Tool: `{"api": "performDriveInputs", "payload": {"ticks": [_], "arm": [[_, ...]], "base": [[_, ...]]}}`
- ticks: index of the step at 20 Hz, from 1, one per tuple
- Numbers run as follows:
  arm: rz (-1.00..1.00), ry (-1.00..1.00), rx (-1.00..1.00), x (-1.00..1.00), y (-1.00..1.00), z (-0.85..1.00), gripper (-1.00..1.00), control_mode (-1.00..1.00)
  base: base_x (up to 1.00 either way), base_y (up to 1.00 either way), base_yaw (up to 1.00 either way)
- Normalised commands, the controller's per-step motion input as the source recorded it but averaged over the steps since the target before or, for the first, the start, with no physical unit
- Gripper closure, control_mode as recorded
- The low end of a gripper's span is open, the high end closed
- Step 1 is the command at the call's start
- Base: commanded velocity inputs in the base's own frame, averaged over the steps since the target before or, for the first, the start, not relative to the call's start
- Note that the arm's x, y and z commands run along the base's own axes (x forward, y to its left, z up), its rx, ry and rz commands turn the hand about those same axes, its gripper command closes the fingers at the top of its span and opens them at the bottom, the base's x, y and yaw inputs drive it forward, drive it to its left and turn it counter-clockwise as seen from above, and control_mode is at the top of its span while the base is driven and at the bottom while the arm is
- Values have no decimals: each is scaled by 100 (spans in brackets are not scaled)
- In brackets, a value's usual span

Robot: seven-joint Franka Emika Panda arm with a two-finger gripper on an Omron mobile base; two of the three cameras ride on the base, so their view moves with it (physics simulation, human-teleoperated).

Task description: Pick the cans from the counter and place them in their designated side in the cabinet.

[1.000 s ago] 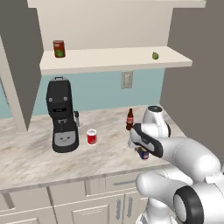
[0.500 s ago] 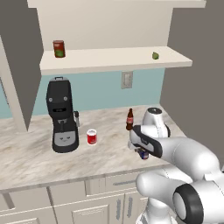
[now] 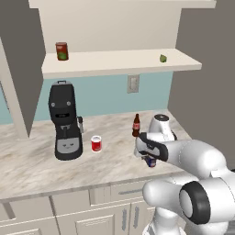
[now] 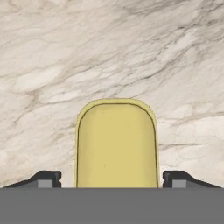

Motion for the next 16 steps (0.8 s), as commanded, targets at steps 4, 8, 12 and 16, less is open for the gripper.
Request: {"api": "performDriveInputs", "payload": {"ticks": [4,8,12,16], "arm": [[0,1,0,0,0,-12,100,-100],[0,0,0,0,0,-12,100,-100],[0,1,3,0,0,-7,100,-100],[0,-5,1,-13,0,7,100,-100]], "base": [[0,0,0],[0,0,0],[0,0,0],[0,0,0]]}}
